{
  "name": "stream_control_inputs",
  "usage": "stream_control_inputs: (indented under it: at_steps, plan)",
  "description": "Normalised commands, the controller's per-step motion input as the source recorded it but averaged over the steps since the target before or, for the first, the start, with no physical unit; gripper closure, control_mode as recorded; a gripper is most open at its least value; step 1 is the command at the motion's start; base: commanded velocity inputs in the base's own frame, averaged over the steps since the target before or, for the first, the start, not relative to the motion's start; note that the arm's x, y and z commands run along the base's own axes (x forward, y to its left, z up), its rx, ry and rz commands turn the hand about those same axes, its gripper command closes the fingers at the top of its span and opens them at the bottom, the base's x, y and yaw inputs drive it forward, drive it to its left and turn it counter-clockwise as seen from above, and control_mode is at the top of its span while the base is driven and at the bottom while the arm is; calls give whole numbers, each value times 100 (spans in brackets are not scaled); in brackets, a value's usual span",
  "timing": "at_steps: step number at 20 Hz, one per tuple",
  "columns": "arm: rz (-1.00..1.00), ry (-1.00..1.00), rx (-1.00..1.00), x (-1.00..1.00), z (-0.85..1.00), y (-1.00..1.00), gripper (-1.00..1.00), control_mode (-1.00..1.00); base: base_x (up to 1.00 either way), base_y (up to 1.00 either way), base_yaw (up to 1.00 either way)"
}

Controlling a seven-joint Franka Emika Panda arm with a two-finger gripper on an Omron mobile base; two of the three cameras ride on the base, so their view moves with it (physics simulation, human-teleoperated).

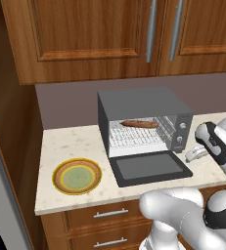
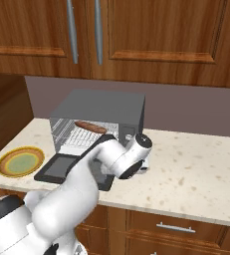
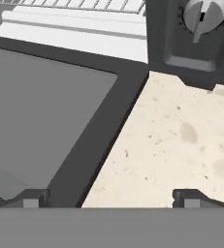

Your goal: Pull the toaster oven rack outwards. Pick up the baguette from the plate and place it on the toaster oven rack. Close the toaster oven door fully and set the temperature to the lowest setting.

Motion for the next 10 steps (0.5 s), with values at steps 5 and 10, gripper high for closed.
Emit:
stream_control_inputs:
  at_steps: [5, 10]
  plan:
    - [43, 3, 0, -20, -36, -31, -100, -100, 0, 0, 0]
    - [29, -14, 0, -84, -35, -13, -100, -100, 0, 0, 0]
